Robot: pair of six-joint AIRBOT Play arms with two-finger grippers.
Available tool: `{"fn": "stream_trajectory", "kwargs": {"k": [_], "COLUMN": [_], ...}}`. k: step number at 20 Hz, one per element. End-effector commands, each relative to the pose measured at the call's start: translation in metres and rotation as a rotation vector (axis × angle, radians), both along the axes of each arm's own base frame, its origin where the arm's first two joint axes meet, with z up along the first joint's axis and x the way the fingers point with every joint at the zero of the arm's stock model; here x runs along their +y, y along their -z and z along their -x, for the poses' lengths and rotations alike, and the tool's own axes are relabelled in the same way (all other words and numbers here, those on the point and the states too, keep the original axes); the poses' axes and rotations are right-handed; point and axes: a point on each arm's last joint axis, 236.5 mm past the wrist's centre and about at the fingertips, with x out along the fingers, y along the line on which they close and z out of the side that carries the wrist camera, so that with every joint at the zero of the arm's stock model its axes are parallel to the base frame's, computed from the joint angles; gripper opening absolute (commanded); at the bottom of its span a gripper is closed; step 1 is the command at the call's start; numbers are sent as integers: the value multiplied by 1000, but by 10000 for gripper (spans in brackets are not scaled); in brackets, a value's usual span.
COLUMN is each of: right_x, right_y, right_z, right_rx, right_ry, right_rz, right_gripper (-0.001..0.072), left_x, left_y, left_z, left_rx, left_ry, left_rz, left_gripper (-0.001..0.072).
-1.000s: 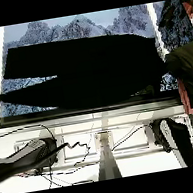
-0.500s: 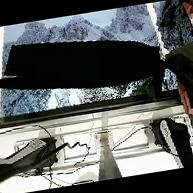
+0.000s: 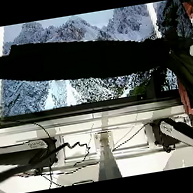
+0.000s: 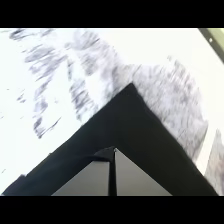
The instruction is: Fold the clothes and pants, and hang the long-sleeved shirts on hangers.
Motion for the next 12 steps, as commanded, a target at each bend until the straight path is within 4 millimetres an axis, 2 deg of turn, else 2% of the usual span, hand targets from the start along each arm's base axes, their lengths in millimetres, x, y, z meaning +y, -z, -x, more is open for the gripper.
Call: {"fn": "stream_trajectory", "kwargs": {"k": [1, 3, 8, 9, 10, 12], "right_x": [-16, -24, -37, -36, -34, -26], "right_y": [29, 35, 55, 58, 58, 54], "right_z": [-44, -65, -105, -109, -110, -106], "right_rx": [14, 0, -19, -16, -12, 27], "right_ry": [48, 74, 116, 112, 100, 29], "right_rz": [-30, -41, -76, -76, -68, -30], "right_gripper": [11, 11, 19, 255, 666, 688], "left_x": [4, 3, 4, 0, -10, -24], "left_y": [17, 24, 10, 10, 11, 5], "left_z": [-40, -53, -71, -72, -71, -65], "left_rx": [-28, -33, -89, -76, -51, -20], "left_ry": [-57, -63, -100, -73, -16, 61], "left_rz": [32, 34, -47, -78, -111, -135], "left_gripper": [8, 8, 25, 297, 720, 718]}}
